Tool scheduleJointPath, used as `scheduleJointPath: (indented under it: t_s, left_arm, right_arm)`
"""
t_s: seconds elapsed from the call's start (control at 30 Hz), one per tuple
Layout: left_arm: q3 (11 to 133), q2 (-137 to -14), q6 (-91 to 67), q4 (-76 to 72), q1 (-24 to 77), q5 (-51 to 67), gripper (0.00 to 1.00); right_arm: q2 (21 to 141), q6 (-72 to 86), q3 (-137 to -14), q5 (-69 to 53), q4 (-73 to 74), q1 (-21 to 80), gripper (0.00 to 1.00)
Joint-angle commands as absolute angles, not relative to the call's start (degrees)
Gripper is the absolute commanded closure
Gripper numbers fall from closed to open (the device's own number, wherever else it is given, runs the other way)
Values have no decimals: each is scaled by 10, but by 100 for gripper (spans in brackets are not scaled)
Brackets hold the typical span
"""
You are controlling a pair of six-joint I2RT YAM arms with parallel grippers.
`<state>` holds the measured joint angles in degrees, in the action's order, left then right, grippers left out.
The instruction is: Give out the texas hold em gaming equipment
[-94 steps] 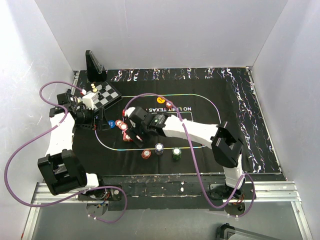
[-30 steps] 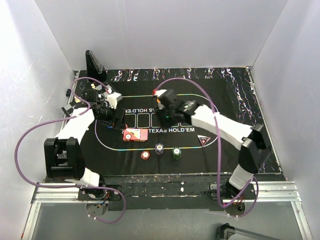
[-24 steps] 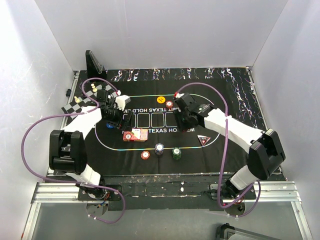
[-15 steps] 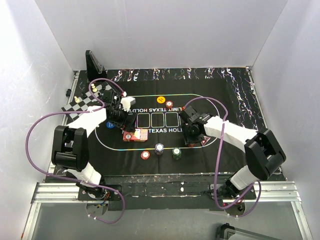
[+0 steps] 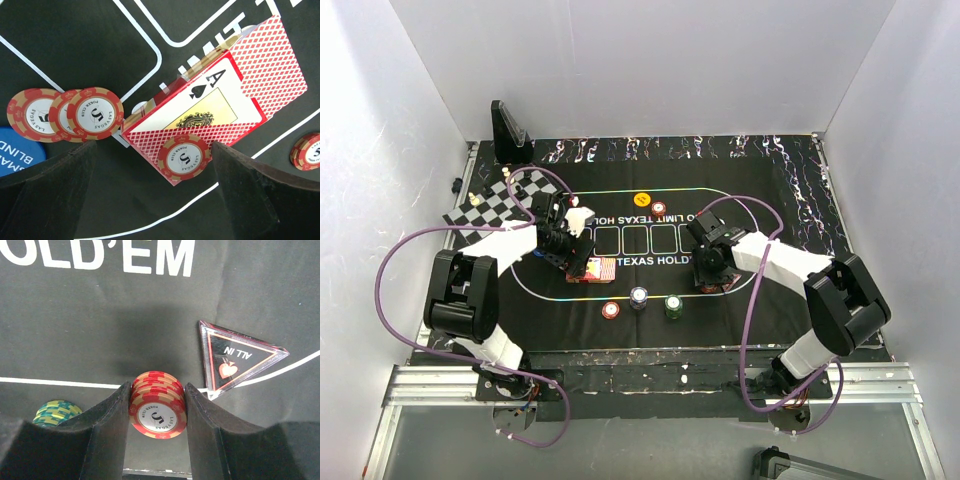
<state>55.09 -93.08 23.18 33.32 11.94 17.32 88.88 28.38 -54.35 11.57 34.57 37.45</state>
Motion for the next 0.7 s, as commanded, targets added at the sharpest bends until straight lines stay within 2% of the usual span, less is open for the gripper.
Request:
scheduleJointPath:
  t_s: [0.0, 0.33, 0.67]
  left_arm:
    - [541, -911, 251, 308, 119, 139, 0]
    - [544, -918, 252, 303, 108, 127, 0]
    - [532, -893, 281, 316, 49, 129, 0]
  right_arm:
    - [895, 295, -534, 127, 330, 368, 96]
    - [915, 308, -525, 144, 334, 368, 97]
    - [931, 320, -540, 157, 358, 368, 95]
